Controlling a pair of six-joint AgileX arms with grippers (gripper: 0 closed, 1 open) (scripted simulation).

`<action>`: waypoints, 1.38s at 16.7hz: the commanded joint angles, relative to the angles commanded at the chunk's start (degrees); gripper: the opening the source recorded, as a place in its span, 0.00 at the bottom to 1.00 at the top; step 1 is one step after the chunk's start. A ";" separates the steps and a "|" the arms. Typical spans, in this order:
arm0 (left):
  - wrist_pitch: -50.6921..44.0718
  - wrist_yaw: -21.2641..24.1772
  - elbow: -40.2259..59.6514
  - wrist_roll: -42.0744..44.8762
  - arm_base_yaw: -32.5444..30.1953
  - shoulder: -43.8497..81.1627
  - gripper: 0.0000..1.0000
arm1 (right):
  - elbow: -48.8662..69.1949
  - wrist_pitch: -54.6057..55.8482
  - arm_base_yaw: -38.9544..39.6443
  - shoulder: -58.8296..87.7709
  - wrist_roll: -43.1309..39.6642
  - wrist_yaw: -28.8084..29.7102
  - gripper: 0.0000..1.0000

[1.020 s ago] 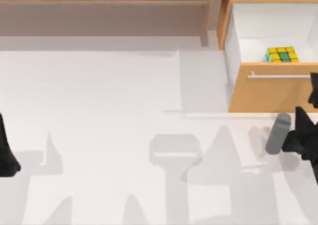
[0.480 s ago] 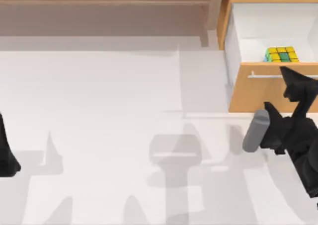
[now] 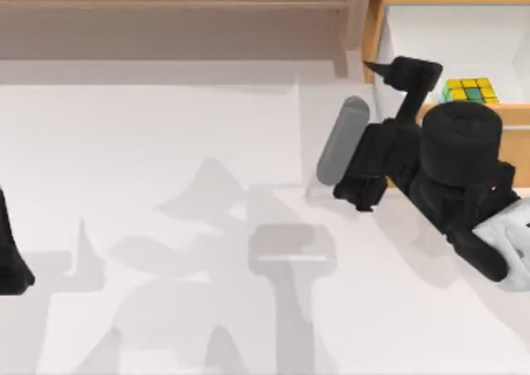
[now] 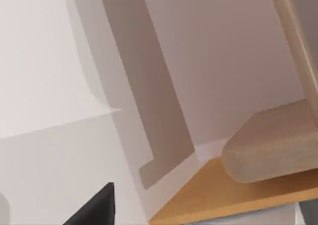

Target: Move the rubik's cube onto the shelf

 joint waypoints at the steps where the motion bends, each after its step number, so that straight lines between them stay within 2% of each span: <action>1: 0.00 0.00 0.00 0.00 0.00 0.00 1.00 | 4.20 -6.78 -0.59 0.00 3.52 -0.79 1.00; 7: 0.00 0.00 0.00 0.00 0.00 0.00 1.00 | 32.84 -50.50 -7.64 3.79 25.30 -4.50 1.00; 14: 0.00 0.00 0.00 0.00 0.00 0.00 1.00 | 67.59 -98.07 -17.33 14.81 47.75 -7.38 1.00; 19: 0.00 0.00 0.00 0.00 0.00 0.00 1.00 | 86.57 -122.36 -22.21 25.22 59.21 -8.36 1.00; 23: 0.00 0.00 0.00 0.00 0.00 0.00 1.00 | 95.40 -132.51 -24.06 32.18 64.41 -8.63 1.00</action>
